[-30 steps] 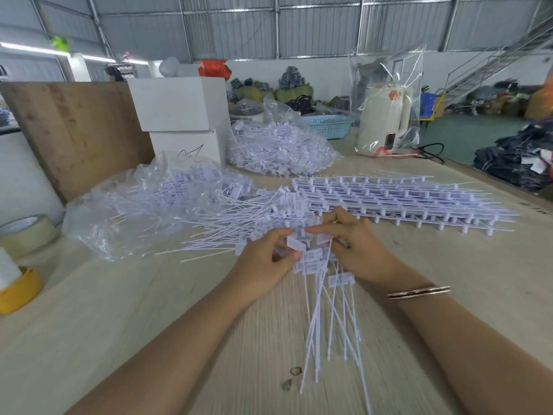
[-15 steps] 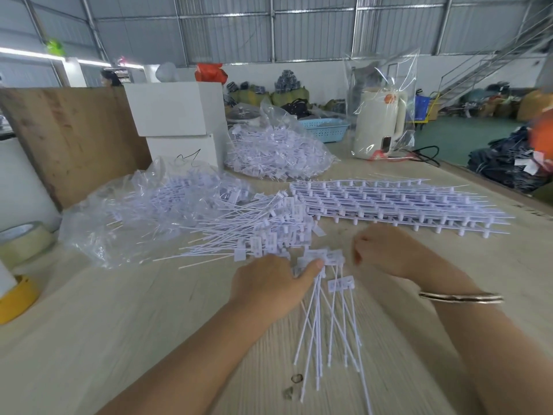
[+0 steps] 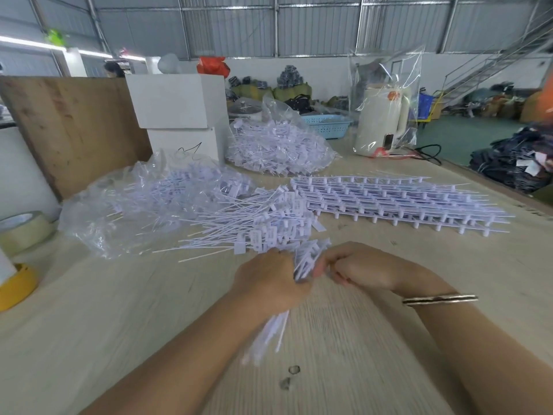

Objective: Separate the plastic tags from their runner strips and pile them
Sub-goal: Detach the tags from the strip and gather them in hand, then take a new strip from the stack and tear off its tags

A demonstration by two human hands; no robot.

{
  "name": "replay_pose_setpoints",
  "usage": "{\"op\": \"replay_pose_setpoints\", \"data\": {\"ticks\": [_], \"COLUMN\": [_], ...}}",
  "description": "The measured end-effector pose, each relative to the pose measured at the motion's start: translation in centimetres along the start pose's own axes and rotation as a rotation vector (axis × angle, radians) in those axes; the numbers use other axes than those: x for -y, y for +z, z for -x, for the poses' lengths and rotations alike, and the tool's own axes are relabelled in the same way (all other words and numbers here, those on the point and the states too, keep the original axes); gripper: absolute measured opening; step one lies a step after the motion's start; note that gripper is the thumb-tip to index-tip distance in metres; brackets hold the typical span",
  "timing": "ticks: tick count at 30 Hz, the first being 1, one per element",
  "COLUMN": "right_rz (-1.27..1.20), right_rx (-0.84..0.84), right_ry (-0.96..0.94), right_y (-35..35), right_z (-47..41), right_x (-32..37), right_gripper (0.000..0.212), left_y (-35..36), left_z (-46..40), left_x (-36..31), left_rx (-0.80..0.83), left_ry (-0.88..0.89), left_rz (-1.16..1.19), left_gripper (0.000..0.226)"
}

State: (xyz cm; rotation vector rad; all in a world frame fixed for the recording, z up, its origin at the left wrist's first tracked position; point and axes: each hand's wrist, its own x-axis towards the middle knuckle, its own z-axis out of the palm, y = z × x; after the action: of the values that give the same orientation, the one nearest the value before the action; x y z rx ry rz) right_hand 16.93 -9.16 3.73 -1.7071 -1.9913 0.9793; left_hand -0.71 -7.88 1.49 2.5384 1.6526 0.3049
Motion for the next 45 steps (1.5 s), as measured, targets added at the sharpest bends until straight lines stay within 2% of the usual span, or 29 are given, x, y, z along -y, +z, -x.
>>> {"op": "replay_pose_setpoints", "data": {"ticks": [6,10,13,15,17,19,21,24,29,32,36,39,42,45], "right_rz": [-0.18,-0.375,-0.37,-0.329,-0.324,-0.317,-0.318,-0.329,-0.338,-0.344,-0.338,-0.35,-0.407,-0.497], "right_rx": [-0.422,-0.622,-0.606,-0.589,-0.587,-0.587,-0.576,-0.57,-0.556,-0.56,-0.534,-0.526,-0.6,-0.751], "right_ry": [-0.06,-0.005,-0.029,-0.045,-0.044,-0.038,-0.036,-0.027,-0.004,-0.004,-0.015,-0.029,-0.054,-0.049], "right_y": [-0.6,-1.3,-1.1,-1.0,-1.0,-1.1,-1.1,-1.0,-1.0,-0.9,-0.9,-0.9,-1.1,-1.3], "right_z": [-1.8,-3.1,-3.6,-3.7,-3.8,-3.8,-3.8,-4.0,-4.2,-4.1,-3.9,-3.7,-3.8,-3.9], "right_x": [-2.4,-4.6,-5.0,-5.0,-5.1,-5.1,-5.1,-5.0,-5.1,-5.0,-4.8,-4.7,-4.7,-4.8], "right_gripper": [0.049,0.048,0.049,0.048,0.048,0.048,0.048,0.048,0.051,0.051,0.048,0.046,0.046,0.046], "left_y": [-0.5,-2.0,-3.3,-4.5,-5.7,-6.4,-6.2,-5.0,-1.9,-1.1,-2.7,-3.8,-3.4,-1.8], "left_z": [0.1,-0.2,-1.1,-2.6,-4.6,-6.6,-8.0,-8.7,-8.3,-7.6,-6.8,-7.0,-8.4,-11.3], "left_x": [1.2,3.0,3.9,4.7,6.0,7.4,8.8,9.9,8.8,8.4,6.8,3.2,-1.4,-5.1], "left_rx": [-0.034,-0.089,-0.26,-0.399,-0.448,-0.391,-0.231,-0.01,-0.027,-0.067,-0.391,-0.528,-0.489,-0.326], "left_ry": [0.089,0.159,0.227,0.219,0.174,0.123,0.079,-0.013,0.006,0.003,0.029,0.22,0.43,0.384], "left_rz": [-0.018,0.063,0.095,0.019,-0.065,-0.141,-0.195,-0.173,0.042,0.033,0.037,0.033,-0.047,-0.262], "left_gripper": [0.013,0.024,0.014,0.019,0.024,0.025,0.029,0.061,0.057,0.055,0.048,0.041,0.031,0.027]}}
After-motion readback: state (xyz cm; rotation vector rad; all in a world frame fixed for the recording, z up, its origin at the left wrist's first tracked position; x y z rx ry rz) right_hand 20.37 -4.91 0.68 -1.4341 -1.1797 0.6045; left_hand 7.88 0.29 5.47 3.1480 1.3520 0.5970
